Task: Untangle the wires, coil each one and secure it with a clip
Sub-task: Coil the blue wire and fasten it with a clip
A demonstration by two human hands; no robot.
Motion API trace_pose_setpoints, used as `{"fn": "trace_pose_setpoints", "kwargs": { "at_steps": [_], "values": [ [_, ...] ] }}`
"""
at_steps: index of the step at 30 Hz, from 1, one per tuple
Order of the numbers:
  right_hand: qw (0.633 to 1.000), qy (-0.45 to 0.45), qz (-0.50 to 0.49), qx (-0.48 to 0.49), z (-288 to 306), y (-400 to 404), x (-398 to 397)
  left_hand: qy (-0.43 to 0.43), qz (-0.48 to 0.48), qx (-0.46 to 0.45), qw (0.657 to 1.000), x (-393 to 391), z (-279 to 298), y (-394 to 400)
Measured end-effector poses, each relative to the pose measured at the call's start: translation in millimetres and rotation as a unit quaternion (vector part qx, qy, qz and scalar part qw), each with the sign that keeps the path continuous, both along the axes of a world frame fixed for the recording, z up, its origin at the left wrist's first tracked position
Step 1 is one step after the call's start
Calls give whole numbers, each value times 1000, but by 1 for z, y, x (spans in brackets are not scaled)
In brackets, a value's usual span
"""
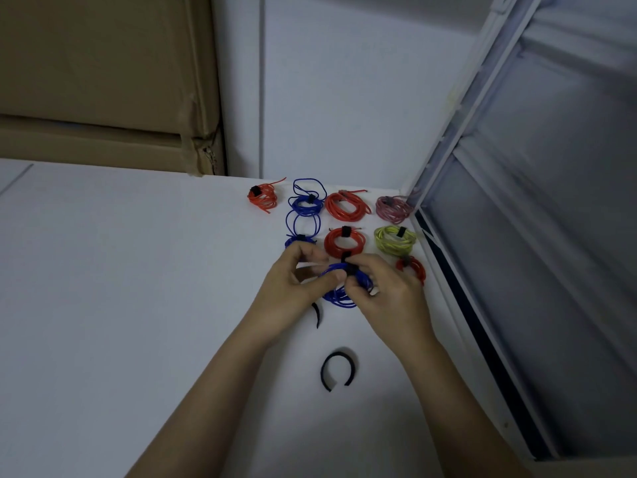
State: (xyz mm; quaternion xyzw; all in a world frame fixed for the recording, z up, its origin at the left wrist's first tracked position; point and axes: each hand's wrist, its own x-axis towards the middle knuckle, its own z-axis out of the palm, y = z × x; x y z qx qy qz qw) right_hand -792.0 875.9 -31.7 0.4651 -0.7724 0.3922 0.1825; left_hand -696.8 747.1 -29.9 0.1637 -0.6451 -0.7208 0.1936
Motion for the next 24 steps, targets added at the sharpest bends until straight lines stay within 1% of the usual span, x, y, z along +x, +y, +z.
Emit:
{"fn": "trace_pose_setpoints", "kwargs": {
  "at_steps": [4, 5, 7, 9, 13, 15, 16, 18, 20, 22, 24],
  "values": [
    [999, 26, 20, 24, 4, 3, -1, -17, -29, 71, 997, 0, 4, 2],
    [999, 31, 25, 31, 5, 4, 0, -17, -33, 77, 996, 0, 6, 2],
    [998, 41, 33, 45, 4, 5, 2, -18, -35, 66, 997, 1, 7, 3],
    [996, 50, 38, 60, 3, 4, 3, -20, -16, 54, 998, 1, 6, 3],
    [993, 60, 56, 83, 2, 5, 6, -20, 24, -6, 999, 0, 1, 0],
    [992, 56, 57, 101, 2, 4, 7, -22, 45, -60, 997, -1, -4, 1],
    [991, 44, 56, 109, 2, 3, 7, -25, 60, -109, 992, -2, -7, 2],
    [991, 6, 47, 126, 2, 2, 8, -25, 89, -231, 968, -2, -13, 5],
    [989, -25, 34, 142, 4, 2, 7, -16, 103, -337, 936, -1, -17, 6],
    [987, -53, 28, 152, 6, 1, 6, 8, 104, -375, 921, -2, -18, 5],
    [986, -80, 21, 143, 10, 1, 4, 44, 101, -372, 922, -3, -17, 4]
  ]
}}
